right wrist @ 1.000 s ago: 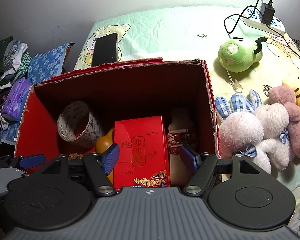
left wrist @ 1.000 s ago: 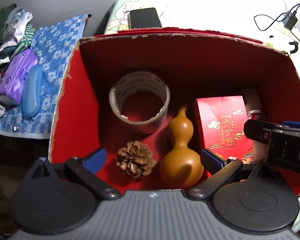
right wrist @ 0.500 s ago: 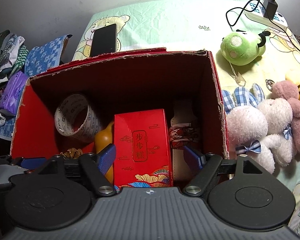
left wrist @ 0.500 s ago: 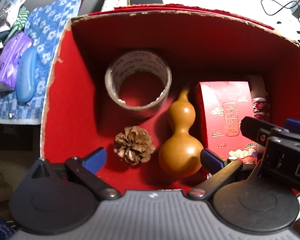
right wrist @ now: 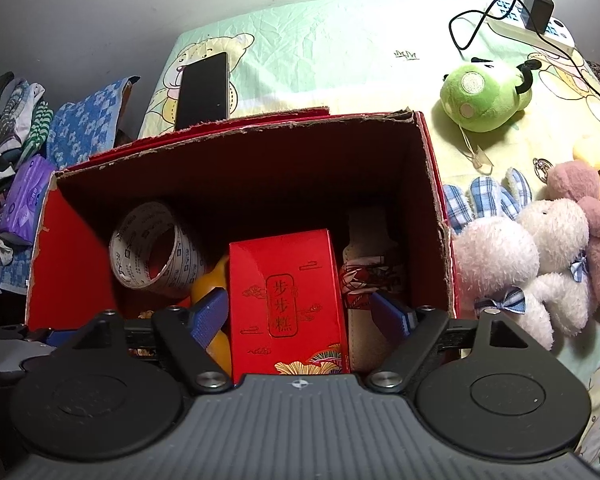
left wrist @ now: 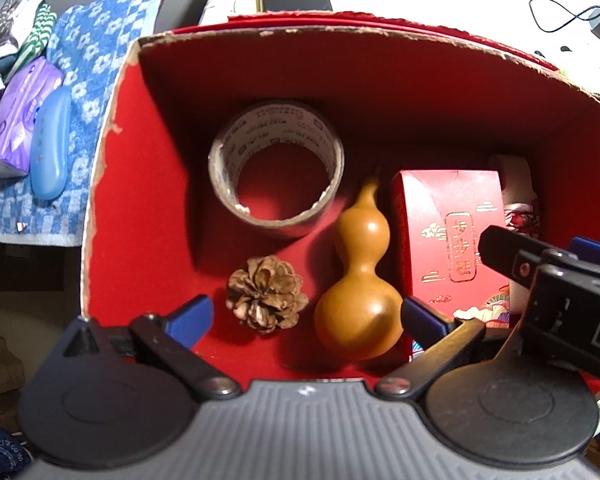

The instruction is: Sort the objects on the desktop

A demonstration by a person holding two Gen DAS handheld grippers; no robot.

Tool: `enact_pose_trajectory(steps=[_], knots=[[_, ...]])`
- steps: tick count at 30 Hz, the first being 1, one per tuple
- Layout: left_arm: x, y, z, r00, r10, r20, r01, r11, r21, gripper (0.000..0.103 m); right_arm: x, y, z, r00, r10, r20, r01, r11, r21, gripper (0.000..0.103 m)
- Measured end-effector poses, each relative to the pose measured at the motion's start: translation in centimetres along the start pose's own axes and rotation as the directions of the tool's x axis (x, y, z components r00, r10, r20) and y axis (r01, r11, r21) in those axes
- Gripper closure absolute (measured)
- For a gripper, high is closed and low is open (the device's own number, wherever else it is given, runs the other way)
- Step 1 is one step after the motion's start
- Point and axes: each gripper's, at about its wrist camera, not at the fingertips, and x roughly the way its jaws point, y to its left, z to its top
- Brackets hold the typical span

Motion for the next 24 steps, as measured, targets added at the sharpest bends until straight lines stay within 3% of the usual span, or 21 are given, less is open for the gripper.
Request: enact_pose_trajectory(steps=[24], knots=[[0.29,-0.54,0.82,0.999,-0.043,0.014,0.043,0.998,0.044,0.005,0.55,0.33,0.50,0.999,-0.032,-0.001,0.032,0.999,-0.021,0.021]])
